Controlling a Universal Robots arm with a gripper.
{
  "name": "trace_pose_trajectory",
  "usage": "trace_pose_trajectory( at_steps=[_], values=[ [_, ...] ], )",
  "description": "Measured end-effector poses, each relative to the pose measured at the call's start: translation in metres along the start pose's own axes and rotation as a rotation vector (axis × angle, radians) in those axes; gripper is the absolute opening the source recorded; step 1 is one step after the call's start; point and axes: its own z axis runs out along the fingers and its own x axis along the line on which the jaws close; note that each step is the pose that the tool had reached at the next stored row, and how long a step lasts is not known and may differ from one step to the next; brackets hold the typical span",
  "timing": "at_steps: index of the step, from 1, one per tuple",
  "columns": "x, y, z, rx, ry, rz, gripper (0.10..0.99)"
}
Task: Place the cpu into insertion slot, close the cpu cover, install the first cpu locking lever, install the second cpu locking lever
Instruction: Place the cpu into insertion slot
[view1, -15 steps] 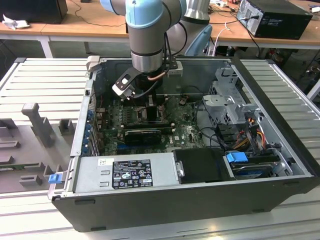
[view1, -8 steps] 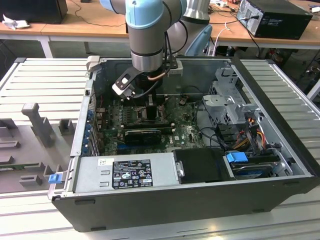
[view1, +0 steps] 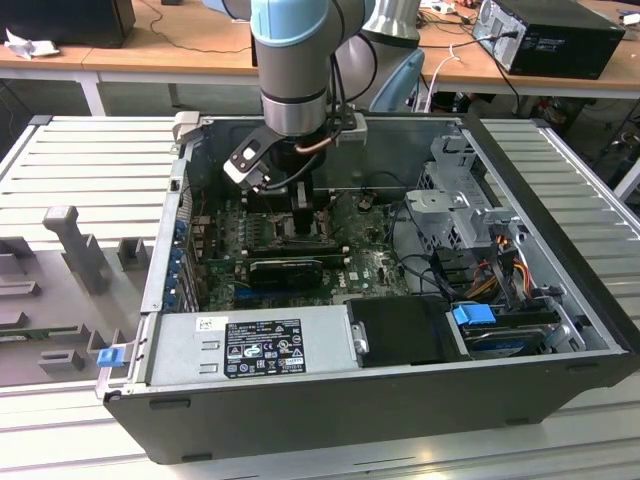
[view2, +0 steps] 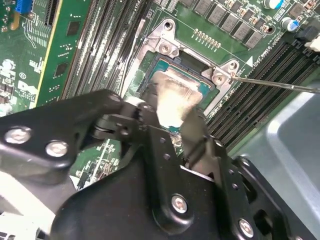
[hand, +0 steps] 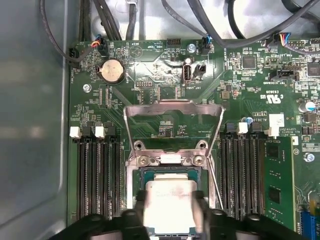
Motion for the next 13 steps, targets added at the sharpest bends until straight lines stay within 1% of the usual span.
trace_pose_trajectory(
  at_steps=[3, 4, 5, 6, 10, 13],
  values=[
    [0.0000, 0.0001, -0.0013, 0.000, -0.0001, 0.000, 0.290],
    [0.0000, 0.0001, -0.0019, 0.000, -0.0002, 0.001, 0.290],
    [0.0000, 0.0002, -0.0029, 0.000, -0.0003, 0.001, 0.169],
    [0.0000, 0.0003, -0.0040, 0.001, -0.0003, 0.001, 0.106],
    [0.0001, 0.0007, -0.0085, 0.001, -0.0003, 0.001, 0.106],
    [0.0001, 0.0009, -0.0104, 0.001, -0.0003, 0.001, 0.106]
  ],
)
